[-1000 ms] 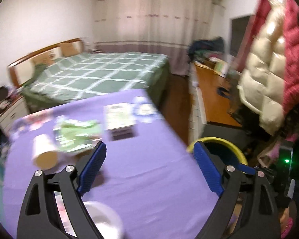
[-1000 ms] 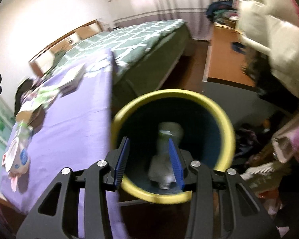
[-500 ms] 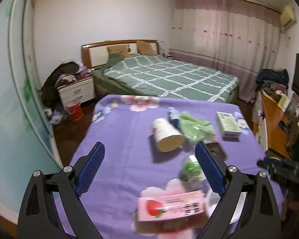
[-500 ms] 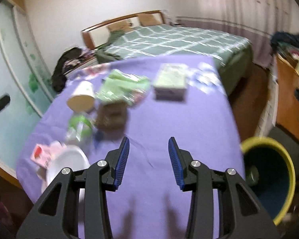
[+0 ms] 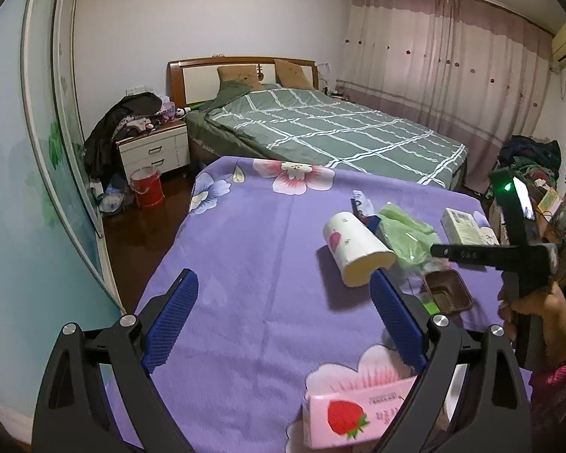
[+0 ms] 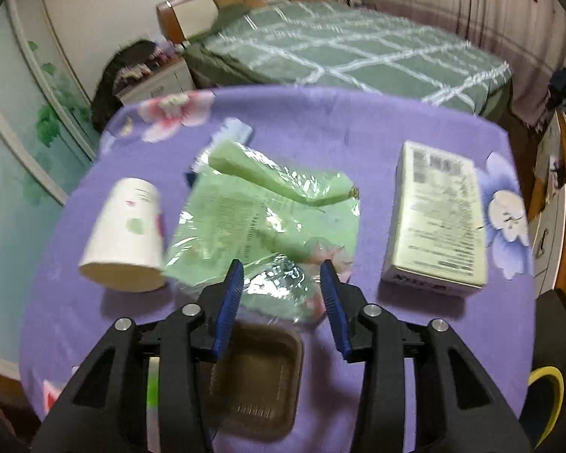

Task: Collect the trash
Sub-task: 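Grasp the green plastic bag with the right gripper, then carry the green bag into the yellow bin and open the right gripper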

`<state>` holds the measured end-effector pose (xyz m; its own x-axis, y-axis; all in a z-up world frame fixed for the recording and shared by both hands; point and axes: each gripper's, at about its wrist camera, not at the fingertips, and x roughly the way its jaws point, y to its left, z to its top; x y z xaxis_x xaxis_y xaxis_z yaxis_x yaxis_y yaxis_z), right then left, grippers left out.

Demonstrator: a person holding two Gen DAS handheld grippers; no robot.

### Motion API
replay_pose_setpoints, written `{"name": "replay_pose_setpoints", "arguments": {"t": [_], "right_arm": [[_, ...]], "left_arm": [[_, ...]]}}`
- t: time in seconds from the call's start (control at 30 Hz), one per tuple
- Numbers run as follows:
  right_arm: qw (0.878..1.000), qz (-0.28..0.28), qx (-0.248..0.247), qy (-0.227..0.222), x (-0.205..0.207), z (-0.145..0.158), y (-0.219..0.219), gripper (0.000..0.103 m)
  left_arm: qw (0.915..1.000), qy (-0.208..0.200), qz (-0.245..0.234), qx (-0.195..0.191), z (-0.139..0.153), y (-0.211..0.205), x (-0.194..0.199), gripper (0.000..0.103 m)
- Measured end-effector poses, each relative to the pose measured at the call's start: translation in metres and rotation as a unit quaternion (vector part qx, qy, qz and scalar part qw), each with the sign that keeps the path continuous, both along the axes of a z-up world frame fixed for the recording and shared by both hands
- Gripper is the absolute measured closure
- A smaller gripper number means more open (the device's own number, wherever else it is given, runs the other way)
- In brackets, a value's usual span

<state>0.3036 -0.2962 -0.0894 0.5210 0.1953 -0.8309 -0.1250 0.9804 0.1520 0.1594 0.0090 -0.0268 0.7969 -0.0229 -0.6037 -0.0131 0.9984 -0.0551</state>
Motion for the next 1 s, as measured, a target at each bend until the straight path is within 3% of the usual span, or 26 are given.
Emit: {"name": "replay_pose_setpoints", "arguments": {"t": [0.13,0.37,0.53,0.57,0.67,0.73,0.83,1.0], "right_arm": [[1.000,-0.008,-0.012,0.018,0.009,-0.015,0.000,0.038],[0.999,-0.014,-0.040,0.030,0.016,-0.030,0.005,0.034],[0.997,-0.020,-0.069,0.015,0.013,-0.033,0.011,0.052],[0.997,-0.020,-0.068,0.014,0.013,-0.032,0.011,0.063],[0.998,-0.019,-0.067,0.012,0.011,-0.031,0.011,0.070],[0.998,-0.019,-0.066,0.010,0.011,-0.030,0.011,0.080],[0.998,-0.024,-0.050,0.008,0.010,-0.025,0.007,0.087],[0.999,-0.039,-0.030,-0.023,-0.001,0.000,-0.006,0.090]], "left_arm": [[1.0000,0.006,0.001,-0.001,-0.006,0.001,0.020,0.012],[0.9999,0.014,0.005,0.000,-0.020,0.000,0.050,0.012],[0.9998,0.017,0.012,0.002,-0.025,0.002,0.067,0.012],[0.9998,0.017,0.013,0.003,-0.026,0.002,0.070,0.012],[0.9997,0.018,0.016,0.006,-0.029,0.003,0.078,0.012],[0.9997,0.019,0.016,0.006,-0.030,0.002,0.082,0.012],[0.9996,0.021,0.016,0.007,-0.032,0.001,0.085,0.012],[0.9996,0.019,0.015,0.009,-0.030,0.000,0.085,0.012]]}}
